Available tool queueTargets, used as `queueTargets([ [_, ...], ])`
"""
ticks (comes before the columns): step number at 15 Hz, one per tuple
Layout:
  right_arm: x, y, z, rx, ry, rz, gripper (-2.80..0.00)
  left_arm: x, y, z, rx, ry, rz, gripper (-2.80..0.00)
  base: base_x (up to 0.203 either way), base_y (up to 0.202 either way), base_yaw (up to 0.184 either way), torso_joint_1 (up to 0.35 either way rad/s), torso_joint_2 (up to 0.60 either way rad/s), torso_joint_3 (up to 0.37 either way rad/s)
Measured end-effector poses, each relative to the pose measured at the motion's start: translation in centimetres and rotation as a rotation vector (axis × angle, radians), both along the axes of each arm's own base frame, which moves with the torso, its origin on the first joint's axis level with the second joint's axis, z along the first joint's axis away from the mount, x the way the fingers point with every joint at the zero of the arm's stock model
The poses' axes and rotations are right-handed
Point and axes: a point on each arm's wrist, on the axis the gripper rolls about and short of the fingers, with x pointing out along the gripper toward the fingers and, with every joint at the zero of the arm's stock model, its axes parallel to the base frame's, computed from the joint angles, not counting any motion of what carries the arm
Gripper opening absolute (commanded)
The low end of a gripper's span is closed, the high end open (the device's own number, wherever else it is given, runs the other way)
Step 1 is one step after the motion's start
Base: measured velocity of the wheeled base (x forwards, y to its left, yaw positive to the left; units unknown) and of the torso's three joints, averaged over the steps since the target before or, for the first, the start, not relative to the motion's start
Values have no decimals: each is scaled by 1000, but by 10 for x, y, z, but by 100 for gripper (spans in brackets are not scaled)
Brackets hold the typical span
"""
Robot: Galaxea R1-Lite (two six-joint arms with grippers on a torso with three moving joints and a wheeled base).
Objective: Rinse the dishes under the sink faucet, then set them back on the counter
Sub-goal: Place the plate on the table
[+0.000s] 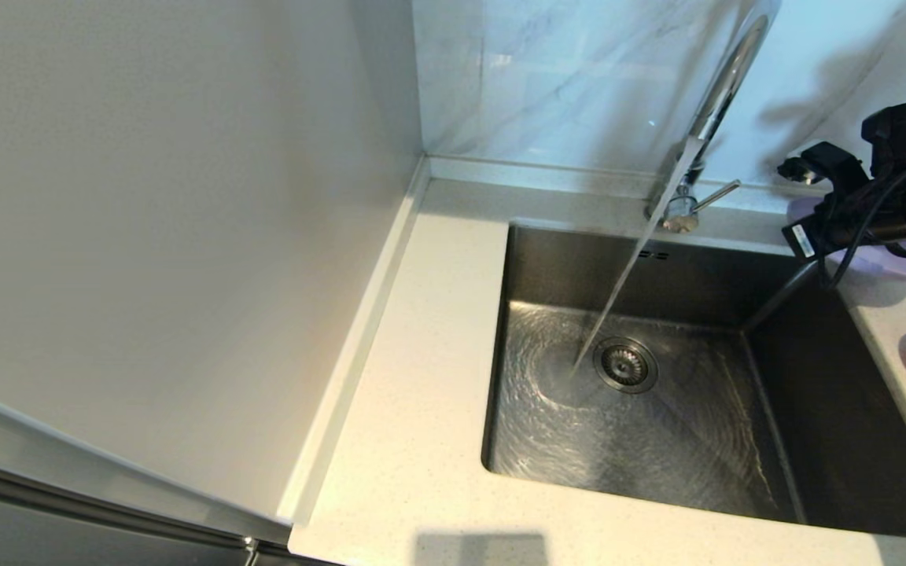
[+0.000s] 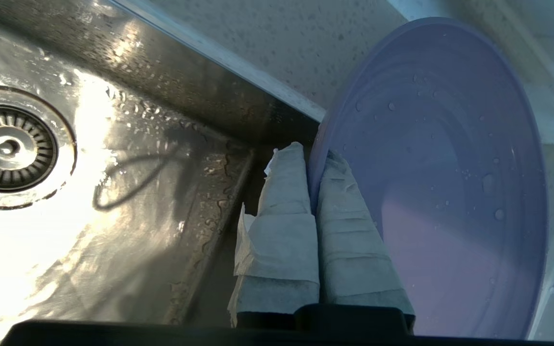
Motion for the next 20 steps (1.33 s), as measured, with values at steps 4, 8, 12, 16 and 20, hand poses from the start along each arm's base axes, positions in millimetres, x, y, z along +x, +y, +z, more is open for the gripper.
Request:
queueTargets([
  [4, 4, -10, -7, 2, 11, -21, -280, 0, 0, 0, 0, 0, 0, -280, 0, 0, 0, 0, 0, 0],
  [8, 11, -19, -13, -1, -3, -40, -280, 0, 0, 0, 0, 0, 0, -280, 0, 0, 0, 0, 0, 0],
  [12, 13, -31, -19, -3, -3, -66, -280, 0, 0, 0, 0, 0, 0, -280, 0, 0, 0, 0, 0, 0],
  [16, 11, -42, -20, -4, -2, -95, -280, 0, 0, 0, 0, 0, 0, -280, 0, 0, 0, 0, 0, 0],
  [20, 9, -50, -21, -23, 12, -102, 0, 0, 0, 0, 0, 0, 0, -280, 0, 0, 0, 0, 0, 0],
])
